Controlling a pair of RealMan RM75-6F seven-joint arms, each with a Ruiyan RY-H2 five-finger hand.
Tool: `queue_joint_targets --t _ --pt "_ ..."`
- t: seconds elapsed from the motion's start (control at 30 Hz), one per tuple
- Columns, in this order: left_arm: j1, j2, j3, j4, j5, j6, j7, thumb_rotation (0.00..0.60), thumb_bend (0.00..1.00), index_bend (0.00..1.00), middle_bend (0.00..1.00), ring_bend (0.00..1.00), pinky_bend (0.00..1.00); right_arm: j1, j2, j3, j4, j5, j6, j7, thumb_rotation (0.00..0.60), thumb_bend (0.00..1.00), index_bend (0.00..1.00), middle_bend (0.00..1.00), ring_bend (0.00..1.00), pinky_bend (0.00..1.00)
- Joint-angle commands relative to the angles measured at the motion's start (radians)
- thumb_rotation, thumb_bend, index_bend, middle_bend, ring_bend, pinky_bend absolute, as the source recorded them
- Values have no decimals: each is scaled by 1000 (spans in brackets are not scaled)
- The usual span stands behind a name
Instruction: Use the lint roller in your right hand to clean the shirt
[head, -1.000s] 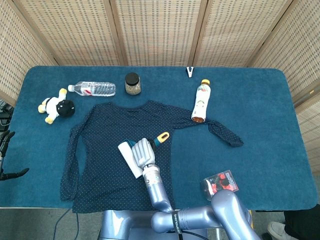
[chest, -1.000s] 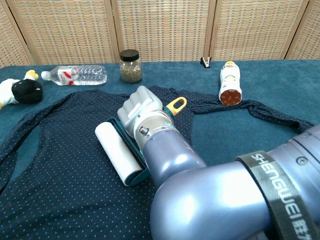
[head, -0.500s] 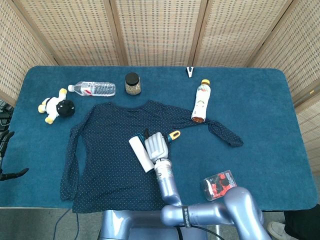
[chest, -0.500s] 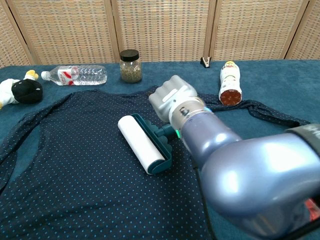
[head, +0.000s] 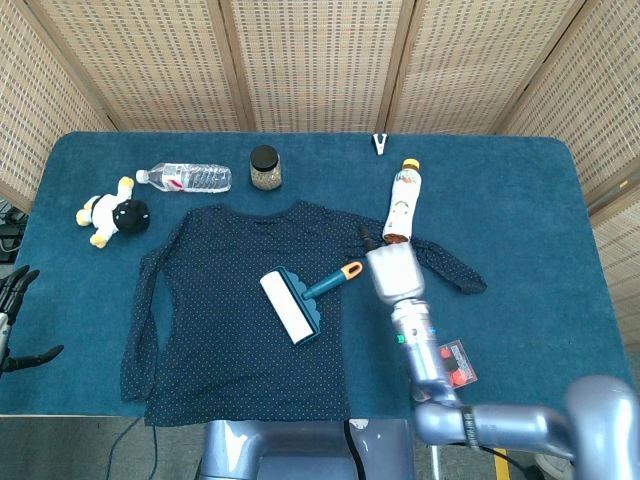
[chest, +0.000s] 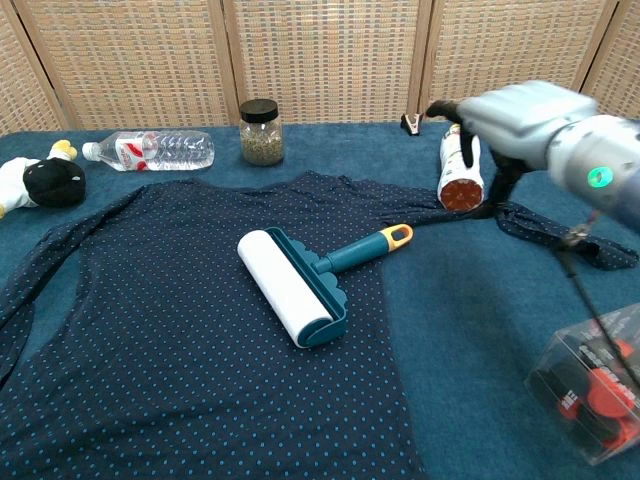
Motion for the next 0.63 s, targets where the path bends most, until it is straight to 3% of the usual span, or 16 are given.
queue_joint_targets --t 0.03,0.2,0.37,0.63 --pt "10 -6 6 -2 12 21 15 600 0 0 0 0 0 -192 245 -117 -108 -241 -15 346 600 0 0 0 0 0" --pt "30 -17 15 3 38 66 19 600 0 0 0 0 0 -330 324 -200 -100 -390 88 545 600 0 0 0 0 0" --pt "44 -14 24 3 71 103 2 600 0 0 0 0 0 -422 332 -246 -44 -512 184 639 600 0 0 0 0 0" --pt "54 -12 34 0 95 126 9 600 0 0 0 0 0 -496 327 -262 17 -591 233 699 600 0 0 0 0 0"
